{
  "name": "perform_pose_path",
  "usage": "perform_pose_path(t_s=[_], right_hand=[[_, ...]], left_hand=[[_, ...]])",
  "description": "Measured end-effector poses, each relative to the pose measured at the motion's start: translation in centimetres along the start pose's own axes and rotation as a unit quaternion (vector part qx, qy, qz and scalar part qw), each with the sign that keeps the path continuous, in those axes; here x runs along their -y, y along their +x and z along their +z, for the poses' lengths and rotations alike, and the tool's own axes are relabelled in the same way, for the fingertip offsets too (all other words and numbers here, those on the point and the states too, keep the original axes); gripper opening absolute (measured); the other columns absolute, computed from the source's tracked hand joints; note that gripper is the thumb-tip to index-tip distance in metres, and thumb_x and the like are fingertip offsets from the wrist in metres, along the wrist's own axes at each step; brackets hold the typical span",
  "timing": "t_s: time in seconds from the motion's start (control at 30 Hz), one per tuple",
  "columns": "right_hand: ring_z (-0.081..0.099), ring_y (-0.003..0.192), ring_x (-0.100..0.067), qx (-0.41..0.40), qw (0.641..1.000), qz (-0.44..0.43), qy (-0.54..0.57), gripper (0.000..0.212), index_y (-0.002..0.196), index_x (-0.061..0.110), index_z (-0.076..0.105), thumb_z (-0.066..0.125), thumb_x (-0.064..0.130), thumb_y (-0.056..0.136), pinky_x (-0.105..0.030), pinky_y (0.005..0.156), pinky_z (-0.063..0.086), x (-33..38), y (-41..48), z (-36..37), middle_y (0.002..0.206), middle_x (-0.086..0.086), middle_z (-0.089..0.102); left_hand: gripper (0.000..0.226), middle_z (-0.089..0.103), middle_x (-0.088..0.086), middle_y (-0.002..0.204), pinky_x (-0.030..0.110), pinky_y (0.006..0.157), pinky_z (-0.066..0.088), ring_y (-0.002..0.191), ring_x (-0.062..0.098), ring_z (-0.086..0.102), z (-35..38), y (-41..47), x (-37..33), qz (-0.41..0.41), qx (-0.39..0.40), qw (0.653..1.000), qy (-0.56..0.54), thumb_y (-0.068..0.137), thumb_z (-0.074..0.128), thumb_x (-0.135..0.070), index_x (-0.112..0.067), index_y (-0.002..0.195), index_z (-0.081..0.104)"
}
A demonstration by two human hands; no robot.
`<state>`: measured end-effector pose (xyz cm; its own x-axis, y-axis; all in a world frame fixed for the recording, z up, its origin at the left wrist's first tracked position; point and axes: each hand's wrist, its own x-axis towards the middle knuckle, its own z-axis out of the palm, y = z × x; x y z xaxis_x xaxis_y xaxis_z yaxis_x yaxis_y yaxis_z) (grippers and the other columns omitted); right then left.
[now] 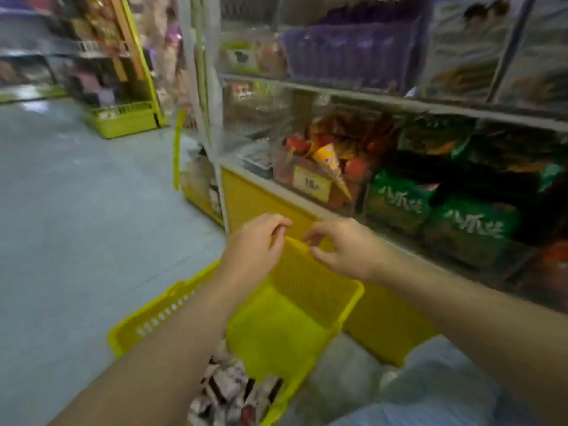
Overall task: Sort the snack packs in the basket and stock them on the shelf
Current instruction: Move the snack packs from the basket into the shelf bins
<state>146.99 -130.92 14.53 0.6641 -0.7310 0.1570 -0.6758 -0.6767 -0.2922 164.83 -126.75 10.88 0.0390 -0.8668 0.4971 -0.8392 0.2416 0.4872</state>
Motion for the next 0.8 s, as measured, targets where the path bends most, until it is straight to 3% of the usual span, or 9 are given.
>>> perform_pose_path(t_s=[0.1,0.2,0.4,0.5,0.6,0.67,0.8], right_hand=[[0.059,0.110,-0.019,0.166,0.986,0.000,0.007,0.038,0.125,0.021,0.059,0.062,0.029,0.088,-0.028,0.091,0.042,0.4,2.1,7.1,0.117,0.002,0.066],[0.056,0.113,-0.021,0.318,0.948,0.008,-0.005,0.050,0.134,0.020,0.050,0.063,0.036,0.089,-0.026,0.087,0.041,0.5,3.2,13.8,0.126,-0.002,0.060],[0.053,0.120,-0.026,0.480,0.877,0.003,-0.001,0.063,0.141,0.018,0.042,0.066,0.039,0.087,-0.035,0.095,0.045,0.9,4.5,23.8,0.135,-0.007,0.054],[0.051,0.122,-0.027,0.539,0.842,-0.018,-0.004,0.066,0.143,0.020,0.038,0.069,0.034,0.086,-0.037,0.095,0.046,1.2,4.1,27.8,0.141,-0.007,0.048],[0.046,0.125,-0.030,0.585,0.808,-0.070,-0.029,0.072,0.148,0.019,0.032,0.069,0.026,0.086,-0.037,0.089,0.045,2.1,3.3,31.1,0.147,-0.009,0.037],[0.042,0.128,-0.031,0.593,0.798,-0.102,-0.030,0.074,0.149,0.020,0.030,0.069,0.026,0.087,-0.037,0.093,0.043,2.5,3.2,32.6,0.147,-0.010,0.034],[0.047,0.123,-0.030,0.639,0.762,-0.105,0.003,0.066,0.142,0.019,0.043,0.073,0.029,0.084,-0.037,0.094,0.047,2.3,2.7,34.6,0.143,-0.008,0.040]], left_hand=[[0.020,0.069,0.006,0.109,0.039,0.083,0.049,0.101,0.027,0.063,1.4,-3.6,6.1,-0.146,0.057,0.987,0.036,0.096,0.052,-0.025,-0.022,0.109,0.068],[0.023,0.069,0.008,0.113,0.037,0.085,0.048,0.103,0.027,0.063,3.1,-6.9,11.6,-0.238,0.118,0.963,0.044,0.095,0.053,-0.024,-0.018,0.112,0.067],[0.036,0.058,0.007,0.130,0.028,0.074,0.045,0.104,0.024,0.059,6.7,-13.9,19.1,-0.365,0.336,0.867,0.048,0.098,0.049,-0.027,-0.018,0.132,0.054],[0.044,0.052,0.007,0.137,0.031,0.082,0.048,0.111,0.025,0.056,8.3,-16.2,20.8,-0.356,0.497,0.789,0.064,0.095,0.058,-0.027,-0.018,0.137,0.050],[0.047,0.055,0.009,0.131,0.034,0.080,0.047,0.102,0.025,0.055,9.5,-17.4,21.4,-0.286,0.673,0.671,0.120,0.092,0.060,-0.028,-0.013,0.136,0.051],[0.055,0.055,0.008,0.124,0.034,0.078,0.047,0.097,0.024,0.054,10.1,-17.9,22.0,-0.273,0.694,0.654,0.126,0.089,0.063,-0.027,-0.013,0.139,0.046],[0.071,0.048,0.009,0.139,0.036,0.093,0.046,0.121,0.030,0.051,10.2,-17.9,23.1,-0.266,0.696,0.653,0.138,0.084,0.071,-0.033,-0.015,0.145,0.038]])
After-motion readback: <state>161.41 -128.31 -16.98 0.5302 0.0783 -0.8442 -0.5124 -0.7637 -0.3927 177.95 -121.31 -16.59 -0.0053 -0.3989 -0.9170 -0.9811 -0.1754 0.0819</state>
